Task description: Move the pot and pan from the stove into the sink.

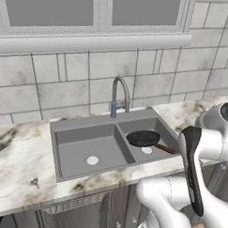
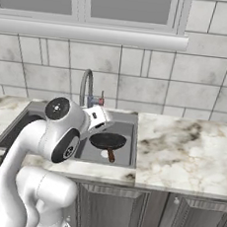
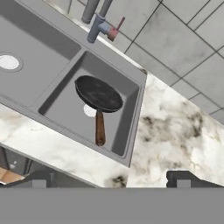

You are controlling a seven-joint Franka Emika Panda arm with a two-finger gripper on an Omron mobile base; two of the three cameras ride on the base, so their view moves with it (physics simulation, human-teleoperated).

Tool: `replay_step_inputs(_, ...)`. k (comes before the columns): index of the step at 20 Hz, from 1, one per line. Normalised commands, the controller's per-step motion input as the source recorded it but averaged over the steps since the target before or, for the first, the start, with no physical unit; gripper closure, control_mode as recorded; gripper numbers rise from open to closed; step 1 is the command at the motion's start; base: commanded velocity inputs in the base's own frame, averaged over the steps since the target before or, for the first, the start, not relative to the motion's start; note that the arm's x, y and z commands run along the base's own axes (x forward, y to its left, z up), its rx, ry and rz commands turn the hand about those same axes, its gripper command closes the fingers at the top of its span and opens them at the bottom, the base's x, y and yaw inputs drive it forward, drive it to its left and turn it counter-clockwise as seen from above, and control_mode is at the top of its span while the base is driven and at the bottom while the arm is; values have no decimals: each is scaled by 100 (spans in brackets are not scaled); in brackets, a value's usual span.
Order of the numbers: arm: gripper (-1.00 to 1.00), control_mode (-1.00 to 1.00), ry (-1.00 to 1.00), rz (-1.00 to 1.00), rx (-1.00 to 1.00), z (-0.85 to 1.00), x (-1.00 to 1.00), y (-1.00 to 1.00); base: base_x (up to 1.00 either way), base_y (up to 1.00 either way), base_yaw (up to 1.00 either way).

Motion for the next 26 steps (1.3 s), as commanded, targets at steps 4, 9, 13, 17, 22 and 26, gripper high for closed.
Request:
replay_step_inputs(4, -100, 100, 1, 0, 0, -4, -15, 0, -14, 0, 1)
replay_step_inputs(9, -100, 100, 0, 0, 0, 0, 0, 0, -77, -17, -1)
replay_step_inputs(13, -100, 100, 0, 0, 0, 0, 0, 0, -23, -31, -32)
replay_step_inputs(17, -100, 100, 0, 0, 0, 0, 0, 0, 3, -17, -49)
replay_step_inputs(22, -100, 100, 0, 0, 0, 0, 0, 0, 1, -11, -50)
replay_step_inputs(26, -100, 100, 0, 0, 0, 0, 0, 0, 0, -11, -50)
